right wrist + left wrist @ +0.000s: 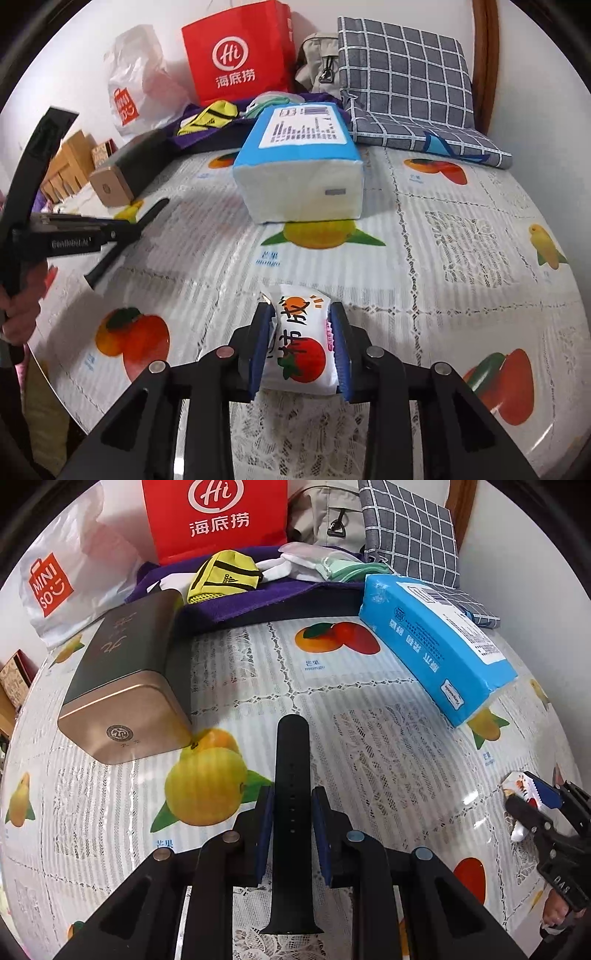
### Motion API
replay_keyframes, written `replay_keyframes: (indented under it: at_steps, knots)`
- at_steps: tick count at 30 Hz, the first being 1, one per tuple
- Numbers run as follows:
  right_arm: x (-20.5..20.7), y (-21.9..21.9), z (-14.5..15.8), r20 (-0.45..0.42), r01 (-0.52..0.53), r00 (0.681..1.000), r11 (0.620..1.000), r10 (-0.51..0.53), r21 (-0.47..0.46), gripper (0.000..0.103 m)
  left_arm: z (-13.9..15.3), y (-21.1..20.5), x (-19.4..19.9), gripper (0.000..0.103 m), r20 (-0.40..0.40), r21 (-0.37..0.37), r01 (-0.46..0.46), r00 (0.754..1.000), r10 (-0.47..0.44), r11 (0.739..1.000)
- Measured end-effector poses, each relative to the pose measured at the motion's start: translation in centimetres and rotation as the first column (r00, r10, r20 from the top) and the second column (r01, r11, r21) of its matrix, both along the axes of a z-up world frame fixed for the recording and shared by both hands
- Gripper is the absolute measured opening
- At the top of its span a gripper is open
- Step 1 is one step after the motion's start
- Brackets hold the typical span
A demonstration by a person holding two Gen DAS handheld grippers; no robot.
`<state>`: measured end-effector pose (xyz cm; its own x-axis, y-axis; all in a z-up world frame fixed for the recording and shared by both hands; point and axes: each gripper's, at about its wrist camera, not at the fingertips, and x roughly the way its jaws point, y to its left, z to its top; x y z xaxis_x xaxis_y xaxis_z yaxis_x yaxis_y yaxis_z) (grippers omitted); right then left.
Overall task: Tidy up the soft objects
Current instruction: 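Carry the black strap and snack packet toward the purple towel with both grippers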
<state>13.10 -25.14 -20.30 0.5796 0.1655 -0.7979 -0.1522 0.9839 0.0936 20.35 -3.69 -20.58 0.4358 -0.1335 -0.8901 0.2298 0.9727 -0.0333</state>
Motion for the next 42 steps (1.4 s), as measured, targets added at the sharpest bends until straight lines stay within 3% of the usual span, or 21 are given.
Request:
replay_keyframes:
  at_steps: [3,7,10,13,19,22,25,28,42]
  knots:
    - [-0.1,1.0,-0.1,0.008,-0.011,1.0,0.999,0.011,-0.038,0.048,0.0,0.1,0.2,0.02,0.0,-0.016,-0.009,1.0,0.009,1.0]
    - [-0.3,1.5,-0.1,0.024,-0.022,0.999,0.999,0.023,-0.041,0.036,0.0,-0.1,0.0,0.019,0.006,-0.001,-0.005,1.0,0.005,1.0]
    - [-0.3,1.5,0.3,0.004,-0.029,1.0,0.999,0.029,-0.037,0.027,0.3,0.3,-0.2,0.019,-0.02,-0.035,-0.018,1.0,0.017,0.999]
    - [-0.3,1.4,1.3,0.011,-0.029,1.0,1.0,0.03,-0.006,0.027,0.6,0.9,-0.4,0.019,-0.033,-0.064,-0.029,0.999,0.027,0.998]
    - [-0.3,1.6,3.3,0.046,-0.022,0.999,1.0,0.023,-0.012,0.027,2.2,1.8,-1.2,0.019,-0.007,-0.083,-0.036,0.999,0.035,0.996]
    - [0.1,2.1,4.1,0.059,-0.011,0.998,0.997,0.016,-0.07,0.027,3.2,2.4,-1.3,0.019,0.008,-0.088,-0.047,0.999,0.048,0.995]
    - [0.5,2.4,5.2,0.062,-0.043,0.997,0.999,0.044,-0.019,0.027,4.0,3.0,-1.2,0.019,0.017,-0.104,-0.061,0.998,0.063,0.993]
    - [1.1,2.9,6.3,0.08,-0.042,0.996,0.998,0.046,-0.043,0.027,5.0,3.5,-1.0,0.019,0.032,-0.114,-0.069,0.997,0.073,0.991]
    - [5.4,3.5,11.9,0.156,-0.013,0.988,0.999,0.019,-0.036,0.027,9.5,4.8,1.6,0.019,0.074,-0.155,-0.077,0.993,0.089,0.985]
